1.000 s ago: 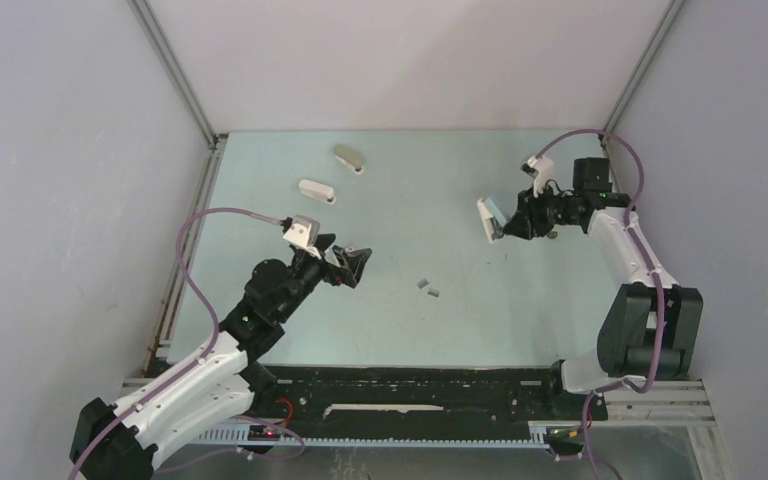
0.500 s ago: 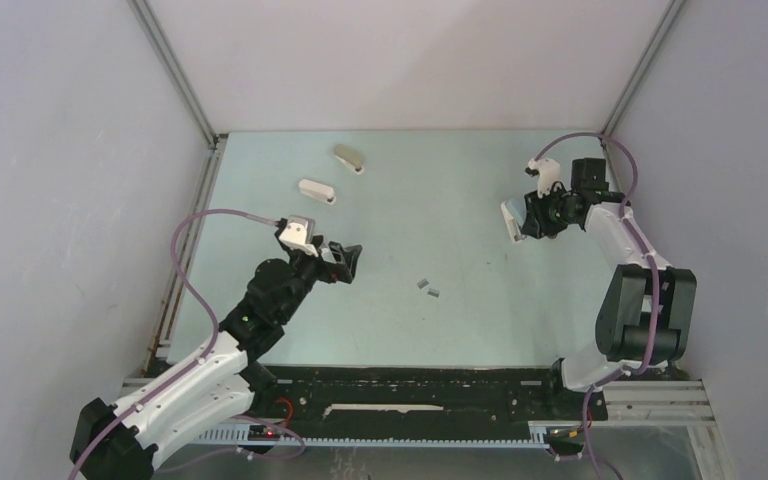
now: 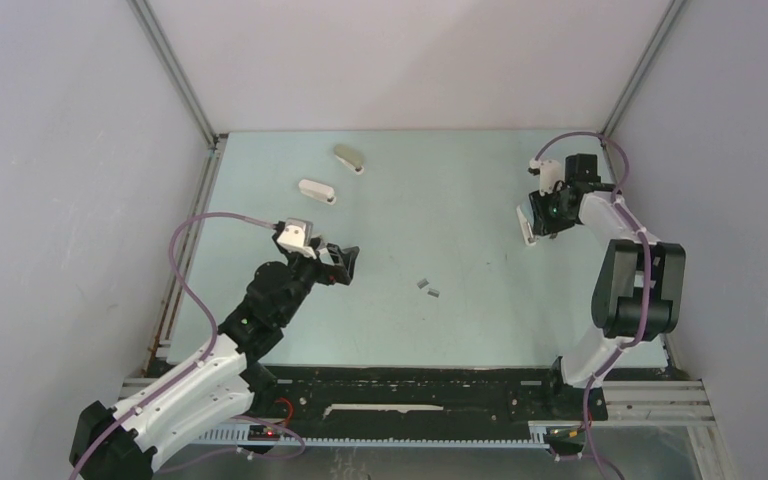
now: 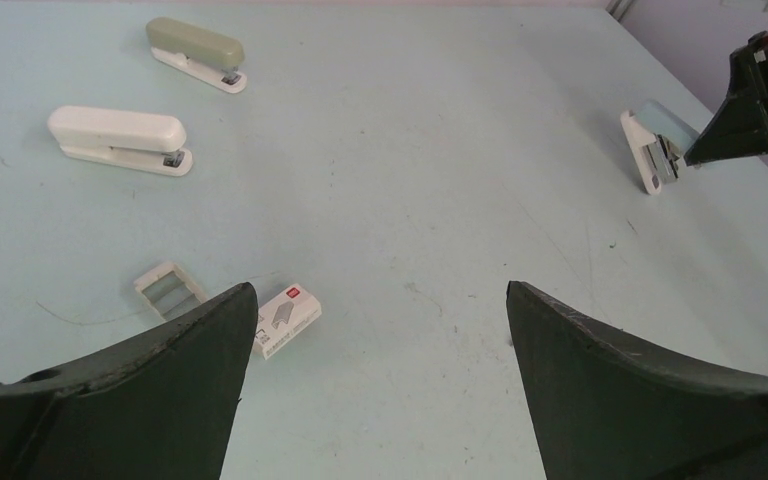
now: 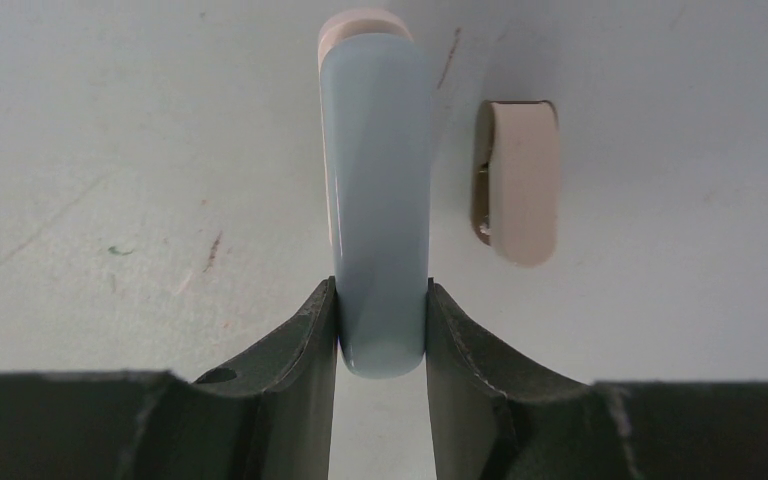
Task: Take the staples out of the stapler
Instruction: Place the stapler at the center of the board.
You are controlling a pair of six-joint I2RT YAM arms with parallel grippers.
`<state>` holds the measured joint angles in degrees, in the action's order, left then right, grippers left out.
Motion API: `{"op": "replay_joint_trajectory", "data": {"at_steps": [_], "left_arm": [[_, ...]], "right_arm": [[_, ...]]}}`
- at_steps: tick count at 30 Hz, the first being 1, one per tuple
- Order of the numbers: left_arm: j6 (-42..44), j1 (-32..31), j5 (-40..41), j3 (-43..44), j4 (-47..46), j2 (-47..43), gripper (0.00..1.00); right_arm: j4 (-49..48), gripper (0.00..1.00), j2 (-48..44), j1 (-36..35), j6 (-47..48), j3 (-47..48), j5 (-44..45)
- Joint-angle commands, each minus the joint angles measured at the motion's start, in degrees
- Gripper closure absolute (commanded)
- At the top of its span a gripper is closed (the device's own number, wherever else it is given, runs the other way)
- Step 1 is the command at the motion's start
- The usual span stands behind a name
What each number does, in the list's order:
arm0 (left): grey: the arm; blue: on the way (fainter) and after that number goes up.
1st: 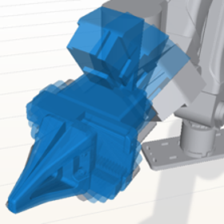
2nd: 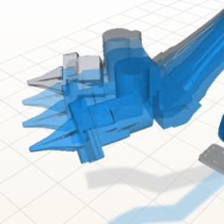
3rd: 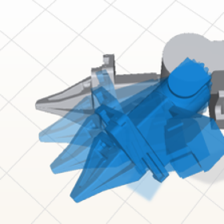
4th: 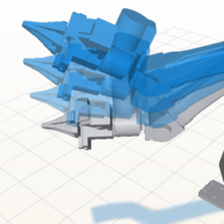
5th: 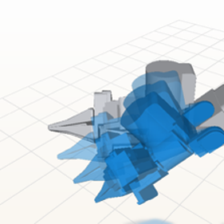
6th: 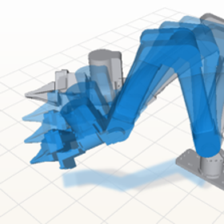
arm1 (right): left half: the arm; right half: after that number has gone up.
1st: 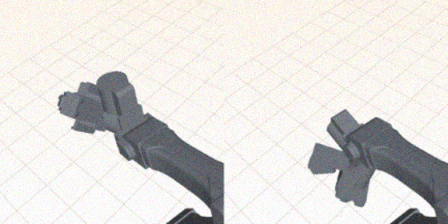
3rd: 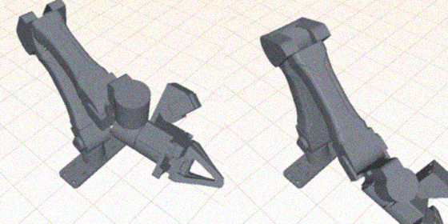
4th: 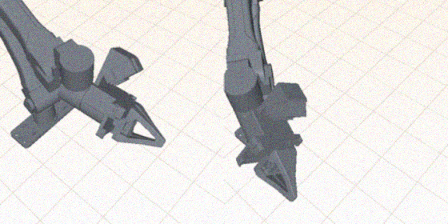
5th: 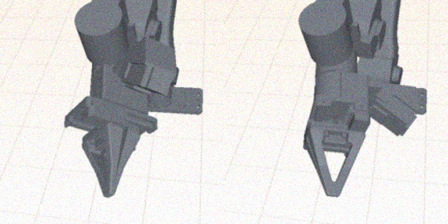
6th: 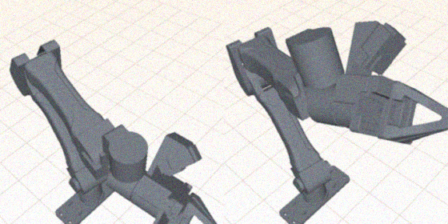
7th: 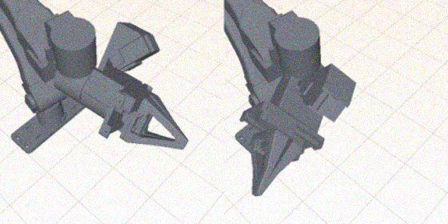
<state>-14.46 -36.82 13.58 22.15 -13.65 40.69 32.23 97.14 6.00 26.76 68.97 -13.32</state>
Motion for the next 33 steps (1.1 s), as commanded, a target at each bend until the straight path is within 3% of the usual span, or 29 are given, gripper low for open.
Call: {"op": "replay_joint_trajectory", "data": {"at_steps": [1,14,33], "left_arm": [[0.4,0.31,1.51,-1.17,-1.28,-0.52,0.0],[-0.29,0.26,1.3,-1.41,-1.27,-0.79,0.0],[-0.4,0.27,1.5,-1.31,-1.42,-1.15,0.0]], "right_arm": [[-1.85,1.0,2.2,-0.28,-1.03,4.23,5.8],[4.63,0.96,12.34,-2.09,-3.1,14.85,7.24],[6.18,0.54,9.24,-3.25,-4.01,15.45,6.42]]}}
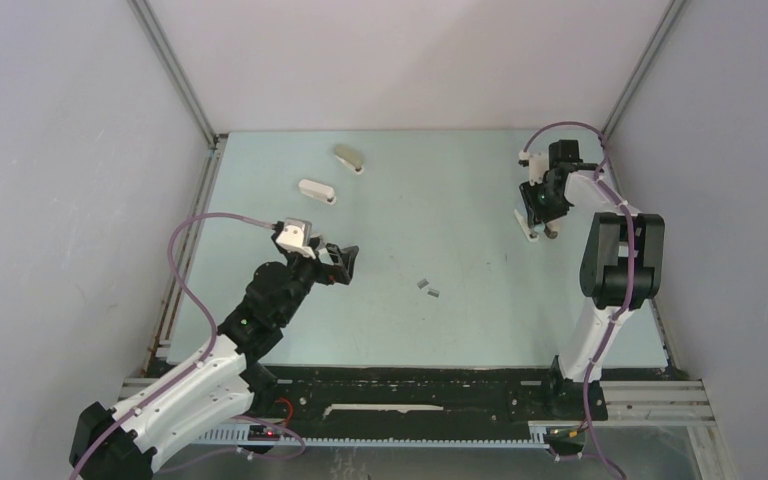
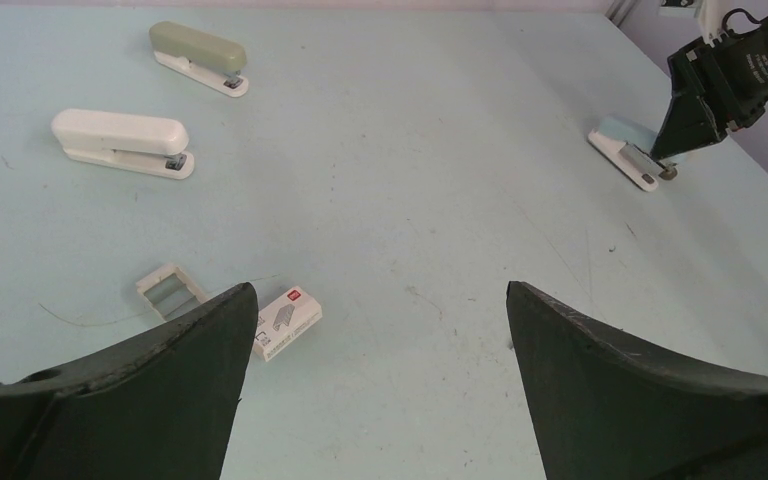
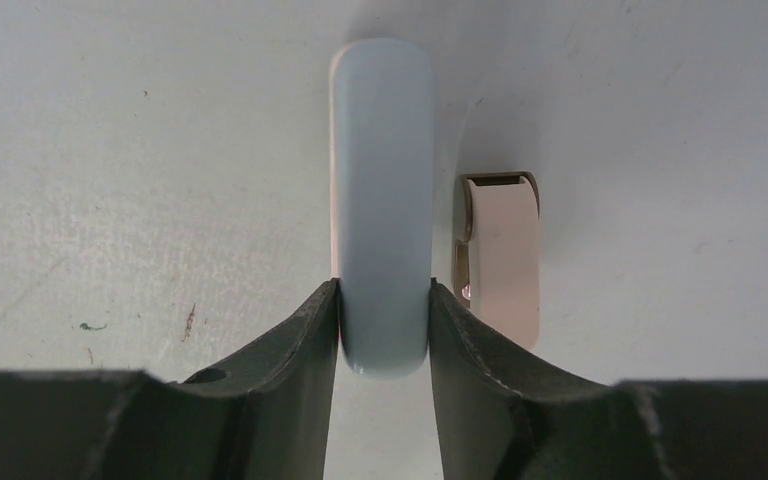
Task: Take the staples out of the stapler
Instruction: Place the stapler at the center of the board.
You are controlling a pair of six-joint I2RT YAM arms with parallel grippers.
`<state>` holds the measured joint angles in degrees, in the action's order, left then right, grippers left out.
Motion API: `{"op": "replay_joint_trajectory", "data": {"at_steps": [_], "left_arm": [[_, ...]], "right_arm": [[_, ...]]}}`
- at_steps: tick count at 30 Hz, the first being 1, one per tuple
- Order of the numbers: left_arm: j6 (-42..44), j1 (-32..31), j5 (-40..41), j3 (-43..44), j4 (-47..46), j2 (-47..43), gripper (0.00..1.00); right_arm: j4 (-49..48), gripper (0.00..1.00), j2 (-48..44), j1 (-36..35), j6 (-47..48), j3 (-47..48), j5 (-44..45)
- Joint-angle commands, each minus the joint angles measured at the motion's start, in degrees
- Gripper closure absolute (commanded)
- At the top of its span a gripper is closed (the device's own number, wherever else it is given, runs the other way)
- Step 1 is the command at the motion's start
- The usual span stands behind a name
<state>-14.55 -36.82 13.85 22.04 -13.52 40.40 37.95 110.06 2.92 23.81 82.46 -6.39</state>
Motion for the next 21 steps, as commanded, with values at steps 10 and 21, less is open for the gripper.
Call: {"op": "replay_joint_trajectory", "data": {"at_steps": [10,21], "left_arm": [[-0.66,0.26,0.98,-0.67,-1.67,-1.24,0.0],[-1.41,0.26,0.36,0.27,-1.77,-1.42,0.0]], "right_arm": [[0.51,0.43,-8.84,0.23,-1.66,0.78,-1.16],[1.75,0.4,-17.86,0.43,-1.32,1.33,-11.89]]}}
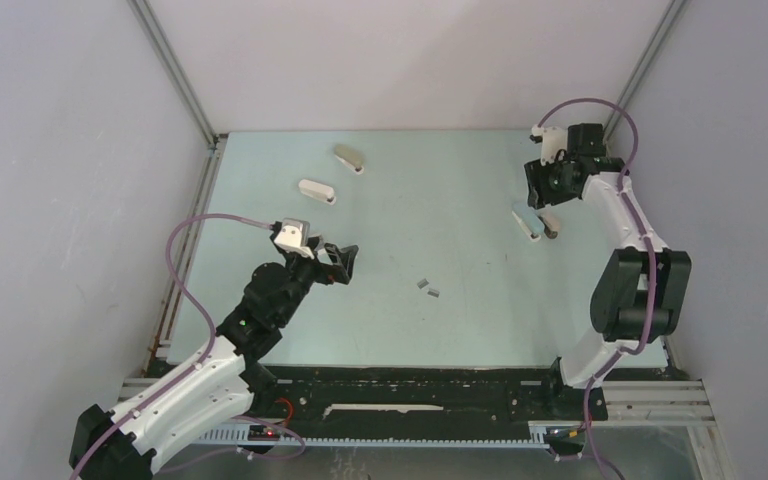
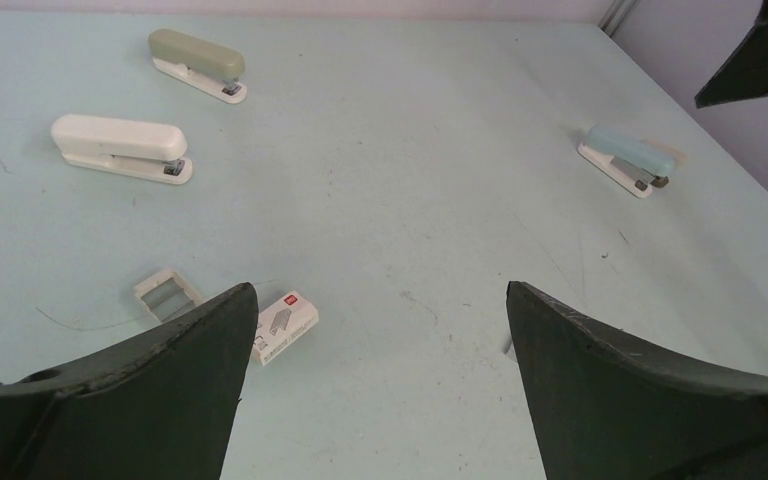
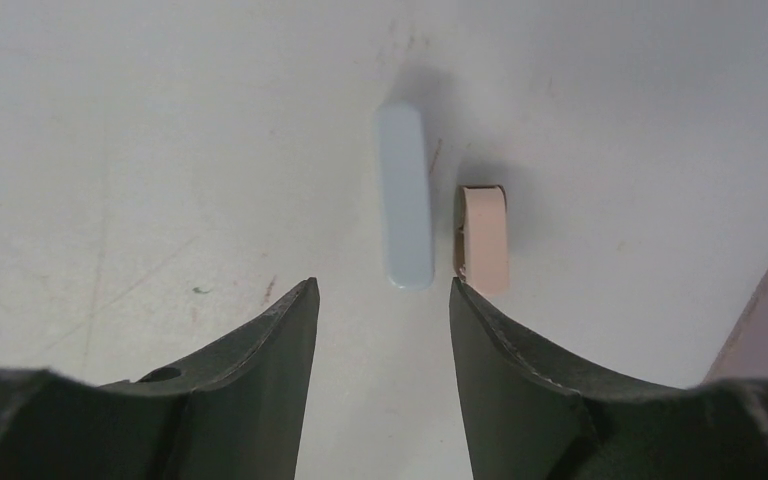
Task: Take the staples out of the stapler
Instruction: Place the stapler at the center of the board, then pick up the stapler from the center of the board.
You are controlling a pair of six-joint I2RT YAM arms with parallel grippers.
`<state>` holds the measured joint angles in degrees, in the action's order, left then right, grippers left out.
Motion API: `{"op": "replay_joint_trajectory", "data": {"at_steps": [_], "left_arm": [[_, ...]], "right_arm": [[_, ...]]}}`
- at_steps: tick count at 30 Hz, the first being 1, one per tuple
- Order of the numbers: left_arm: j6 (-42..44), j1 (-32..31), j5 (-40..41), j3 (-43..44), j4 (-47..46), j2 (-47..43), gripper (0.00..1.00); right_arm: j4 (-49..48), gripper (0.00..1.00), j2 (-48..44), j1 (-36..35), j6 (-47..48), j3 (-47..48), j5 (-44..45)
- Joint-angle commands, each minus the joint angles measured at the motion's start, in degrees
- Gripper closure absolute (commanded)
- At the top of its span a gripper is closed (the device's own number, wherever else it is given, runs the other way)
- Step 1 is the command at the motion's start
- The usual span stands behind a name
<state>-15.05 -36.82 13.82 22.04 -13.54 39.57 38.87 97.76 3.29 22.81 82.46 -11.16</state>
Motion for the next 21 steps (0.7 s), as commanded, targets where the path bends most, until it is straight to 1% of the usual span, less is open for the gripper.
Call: {"op": "replay_joint_trajectory", "data": {"at_steps": [1,13,21], "left_arm": [[-0.93,0.27,0.33,0.41,-1.73,-0.59,0.0],[-1.47,0.34,0.26,1.14,-1.75,-1.05,0.0],[-1.69,0.35,-0.02,1.78,-1.66,-1.1,0.0]], "right_arm": [[1.28,0.4,-6.3,0.05,0.0,1.53,-9.16],[5.77,0.4,-12.97,0.31,3.85,2.87,-29.86],[6.64,0.4,-14.7,0.4,2.96,3.41,-37.22]]}}
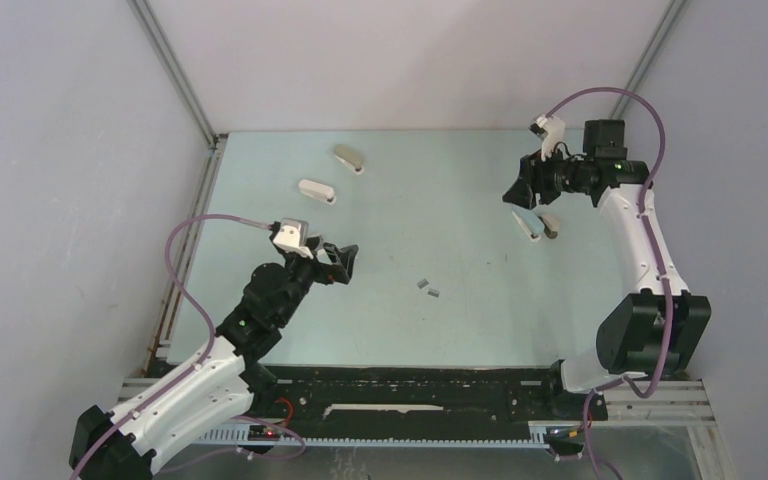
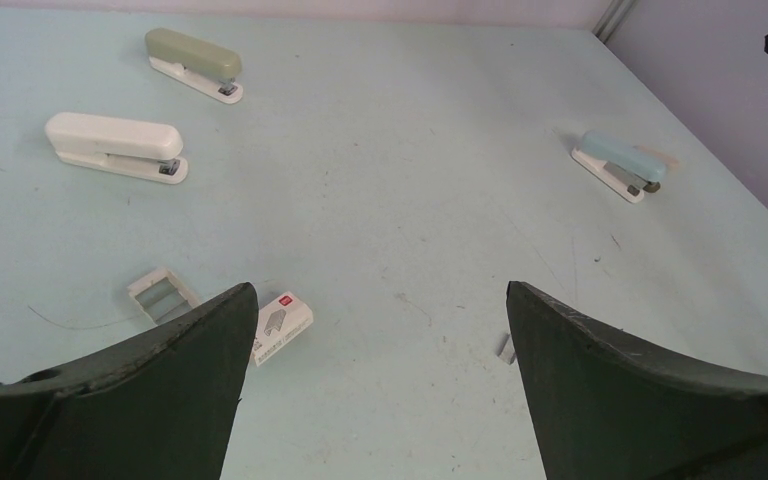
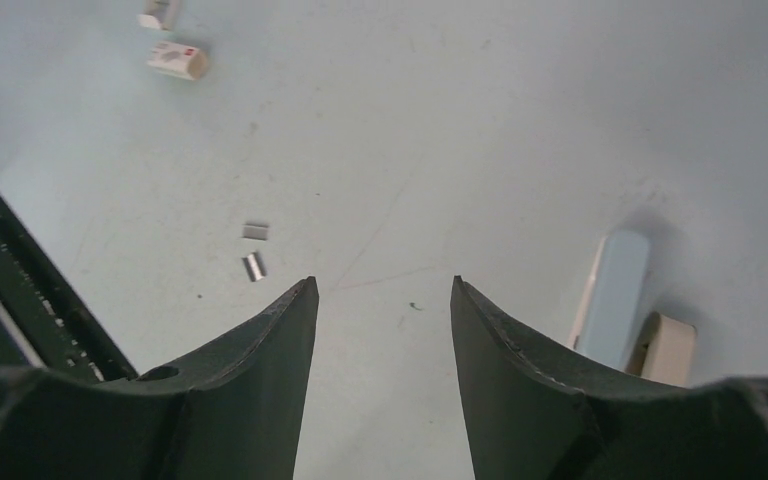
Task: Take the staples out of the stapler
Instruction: Pick up the stapler from the center of the board.
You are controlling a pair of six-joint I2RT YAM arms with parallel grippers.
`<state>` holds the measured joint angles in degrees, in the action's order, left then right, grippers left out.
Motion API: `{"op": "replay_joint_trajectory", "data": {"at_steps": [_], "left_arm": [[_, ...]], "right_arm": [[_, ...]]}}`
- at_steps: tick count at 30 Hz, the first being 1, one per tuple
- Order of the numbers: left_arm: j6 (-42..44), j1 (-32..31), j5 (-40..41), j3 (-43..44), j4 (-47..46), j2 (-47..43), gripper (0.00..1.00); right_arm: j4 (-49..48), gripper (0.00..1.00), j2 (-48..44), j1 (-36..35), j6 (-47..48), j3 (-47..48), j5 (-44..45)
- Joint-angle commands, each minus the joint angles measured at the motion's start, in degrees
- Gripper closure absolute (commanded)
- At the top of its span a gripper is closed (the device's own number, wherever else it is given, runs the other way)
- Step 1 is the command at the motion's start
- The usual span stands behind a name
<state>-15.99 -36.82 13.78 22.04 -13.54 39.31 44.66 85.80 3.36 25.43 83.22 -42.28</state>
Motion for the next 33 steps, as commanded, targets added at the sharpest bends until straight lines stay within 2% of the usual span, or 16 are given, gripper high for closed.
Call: {"op": "replay_joint_trajectory", "data": {"at_steps": [1,15,33], "left_arm": [[-0.78,0.34,0.03,1.78,-1.66,-0.95,0.0],[-1.66,0.44,0.65,1.89,-1.56,-2.32,0.0],[-2.28,0.76,0.47,1.96,-1.57,-1.98,0.0]], "right_arm": [[0.82,0.4,-2.96,0.34,0.28,2.65,-6.78],[1.3,0.39,-4.59,0.42,-0.66,2.85,-13.53],[0.88,0.39,-4.85,0.42,-0.83,1.43,-14.93]]}}
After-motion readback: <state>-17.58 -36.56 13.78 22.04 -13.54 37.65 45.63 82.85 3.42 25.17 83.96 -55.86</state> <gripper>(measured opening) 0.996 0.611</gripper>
